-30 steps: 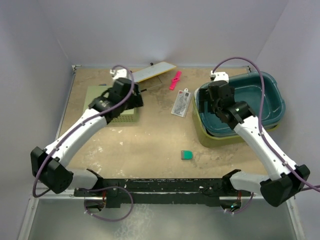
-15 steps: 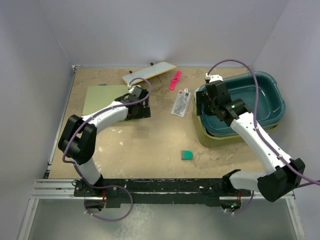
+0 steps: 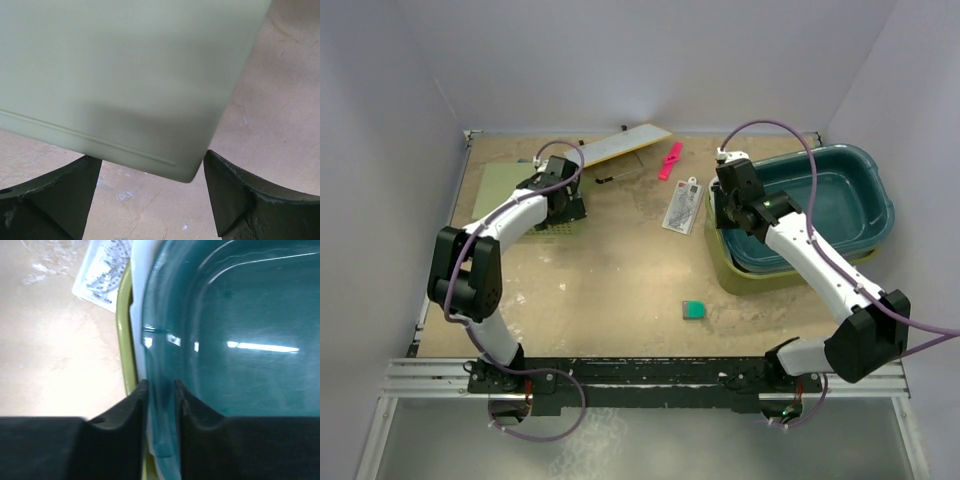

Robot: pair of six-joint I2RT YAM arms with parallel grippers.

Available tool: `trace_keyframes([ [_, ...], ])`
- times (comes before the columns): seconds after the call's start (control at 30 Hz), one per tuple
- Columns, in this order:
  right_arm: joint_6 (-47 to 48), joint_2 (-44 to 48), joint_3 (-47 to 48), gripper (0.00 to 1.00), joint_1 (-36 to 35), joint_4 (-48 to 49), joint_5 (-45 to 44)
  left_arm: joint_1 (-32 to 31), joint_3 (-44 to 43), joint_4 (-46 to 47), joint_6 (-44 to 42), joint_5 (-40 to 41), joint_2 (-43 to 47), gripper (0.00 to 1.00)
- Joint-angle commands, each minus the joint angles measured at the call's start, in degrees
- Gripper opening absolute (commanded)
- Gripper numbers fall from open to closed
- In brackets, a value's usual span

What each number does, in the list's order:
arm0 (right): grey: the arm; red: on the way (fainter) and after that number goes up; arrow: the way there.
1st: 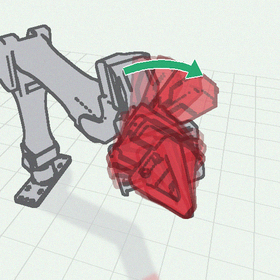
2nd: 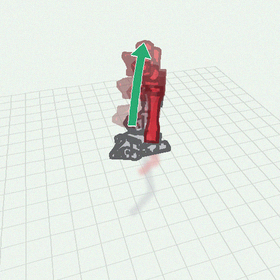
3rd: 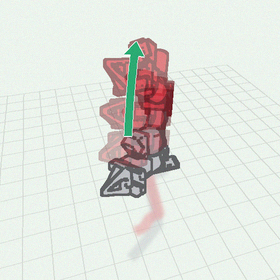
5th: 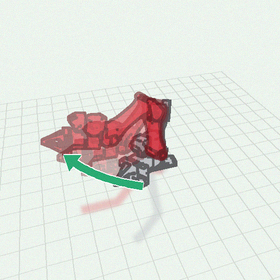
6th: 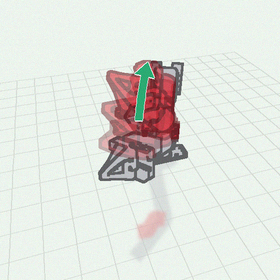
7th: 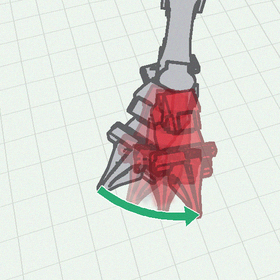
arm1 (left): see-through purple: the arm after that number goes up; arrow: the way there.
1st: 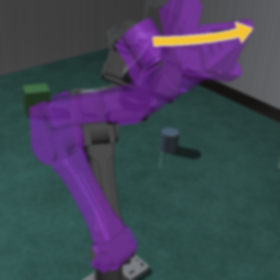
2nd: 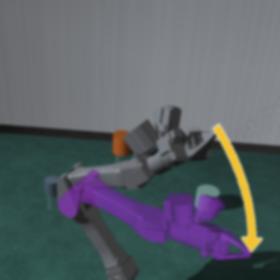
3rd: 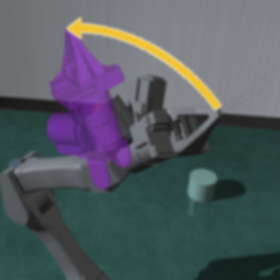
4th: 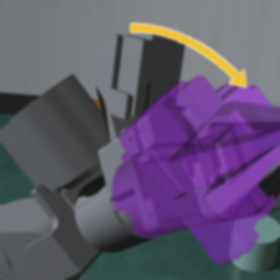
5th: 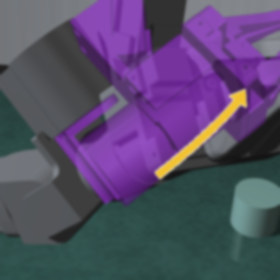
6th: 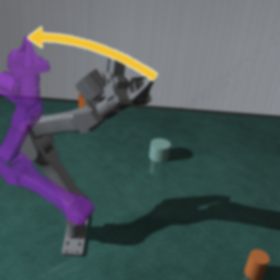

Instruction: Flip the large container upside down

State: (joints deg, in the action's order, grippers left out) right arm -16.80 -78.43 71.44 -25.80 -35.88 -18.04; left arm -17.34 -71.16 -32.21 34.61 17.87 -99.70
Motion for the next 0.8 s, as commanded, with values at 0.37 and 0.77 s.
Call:
trace_keyframes([
  [0.37, -1.1, -0.9, 0.4, 0.01, 0.1, 1.8, 0.4, 9.3, 1.1, -3.2, 1.6, 4.0, 8.2, 0.80],
  [0.77, -0.1, 10.4, 8.0, 0.00, 0.1, -4.8, 2.6, 15.3, 3.3, 0.7, 7.8, 4.4, 9.6, 0.78],
])
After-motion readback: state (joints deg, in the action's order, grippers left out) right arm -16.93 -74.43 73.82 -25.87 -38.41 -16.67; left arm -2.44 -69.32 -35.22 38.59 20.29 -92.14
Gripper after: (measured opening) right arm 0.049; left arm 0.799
